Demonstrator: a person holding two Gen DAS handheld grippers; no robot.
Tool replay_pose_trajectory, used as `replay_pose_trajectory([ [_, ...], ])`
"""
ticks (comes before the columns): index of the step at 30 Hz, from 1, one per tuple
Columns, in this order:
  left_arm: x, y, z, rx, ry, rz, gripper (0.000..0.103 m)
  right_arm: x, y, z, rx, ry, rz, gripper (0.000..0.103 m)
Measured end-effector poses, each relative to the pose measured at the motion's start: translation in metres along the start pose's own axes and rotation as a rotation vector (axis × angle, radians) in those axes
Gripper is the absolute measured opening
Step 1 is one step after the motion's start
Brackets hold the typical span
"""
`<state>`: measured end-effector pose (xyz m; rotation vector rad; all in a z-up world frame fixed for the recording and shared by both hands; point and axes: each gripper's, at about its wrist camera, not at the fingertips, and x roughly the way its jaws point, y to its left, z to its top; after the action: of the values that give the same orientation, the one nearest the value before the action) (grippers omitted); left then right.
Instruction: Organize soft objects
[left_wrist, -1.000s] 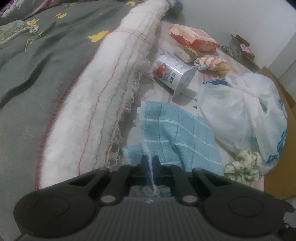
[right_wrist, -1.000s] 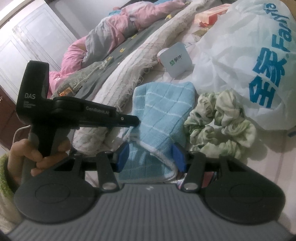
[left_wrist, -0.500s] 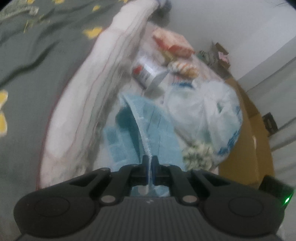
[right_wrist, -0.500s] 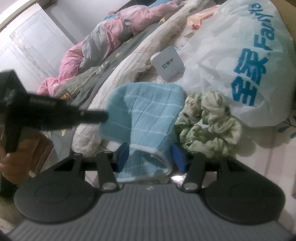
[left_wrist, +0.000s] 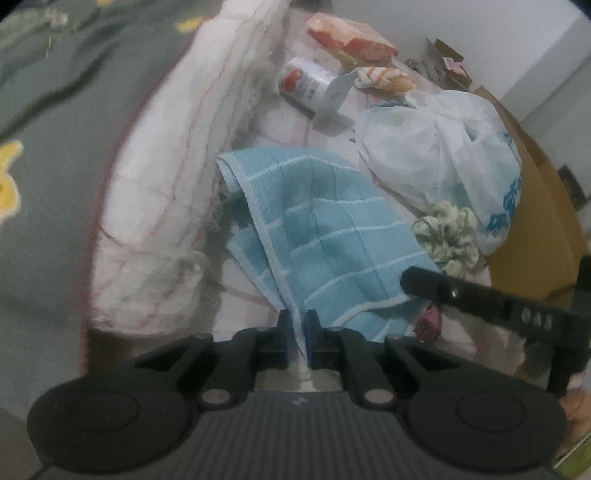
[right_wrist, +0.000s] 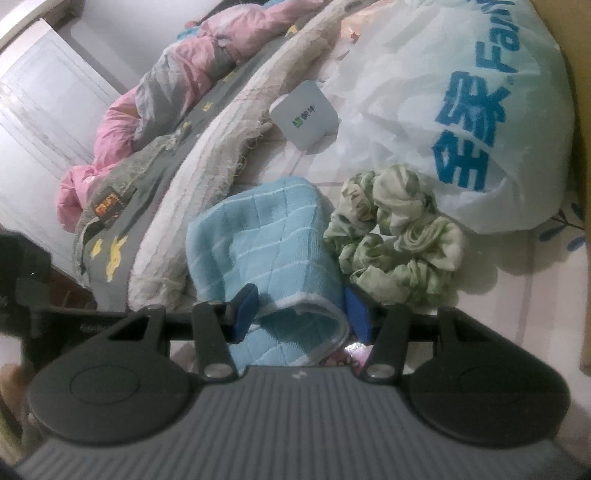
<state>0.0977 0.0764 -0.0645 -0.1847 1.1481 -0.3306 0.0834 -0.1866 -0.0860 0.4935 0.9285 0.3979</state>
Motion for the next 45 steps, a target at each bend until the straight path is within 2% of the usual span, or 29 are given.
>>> replay_pose_trajectory([
  [2,-0.009,-0.002,-0.002,0.037,-0.032,0.032,0.018,0.003,0.002,0.002,0.013,0.004,-0.011,0.052],
  [4,-0.020,-0.001,-0.003,0.058,-0.074,0.050,0.021,0.004,0.001,0.003,0.031,0.005,-0.010,0.052],
  [8,-0.032,-0.003,0.001,0.080,-0.155,0.067,0.021,0.006,-0.003,0.005,0.071,0.007,-0.007,0.051],
  [10,-0.029,-0.005,0.005,0.081,-0.161,0.053,0.021,0.009,-0.003,0.006,0.076,-0.001,-0.010,0.050],
  [11,-0.027,-0.007,0.007,0.081,-0.166,0.043,0.021,0.010,-0.002,0.006,0.072,-0.004,-0.018,0.044],
  [12,-0.022,-0.009,0.009,0.081,-0.163,0.039,0.021,0.011,-0.001,0.005,0.067,-0.002,-0.030,0.032],
  [14,-0.013,-0.014,0.015,0.086,-0.160,0.030,0.021,0.011,0.000,0.004,0.069,0.002,-0.023,0.017],
  [15,-0.009,-0.017,0.017,0.088,-0.160,0.027,0.021,0.009,0.000,0.002,0.070,-0.002,-0.013,0.014],
  [20,0.007,-0.024,0.031,0.084,-0.156,0.020,0.021,-0.012,0.003,-0.002,0.050,-0.023,0.023,0.010],
  [24,0.033,-0.024,0.035,0.064,-0.083,0.004,0.021,-0.028,0.003,-0.004,0.039,-0.049,0.028,0.010],
  [25,0.033,-0.025,0.034,0.072,-0.103,0.002,0.021,-0.031,0.004,-0.004,0.027,-0.063,0.036,0.010],
  [30,0.032,-0.020,0.036,0.049,-0.085,-0.012,0.021,-0.038,0.022,0.001,-0.086,-0.095,0.112,0.010],
  [35,0.026,-0.003,0.039,-0.022,-0.067,-0.055,0.021,-0.035,0.046,0.004,-0.258,-0.066,0.192,0.010],
  [41,0.031,0.024,0.045,-0.168,-0.023,-0.168,0.021,-0.014,0.071,-0.003,-0.486,0.078,0.269,0.010],
  [45,0.033,0.030,0.045,-0.211,-0.007,-0.208,0.021,0.000,0.081,-0.003,-0.552,0.136,0.311,0.010],
])
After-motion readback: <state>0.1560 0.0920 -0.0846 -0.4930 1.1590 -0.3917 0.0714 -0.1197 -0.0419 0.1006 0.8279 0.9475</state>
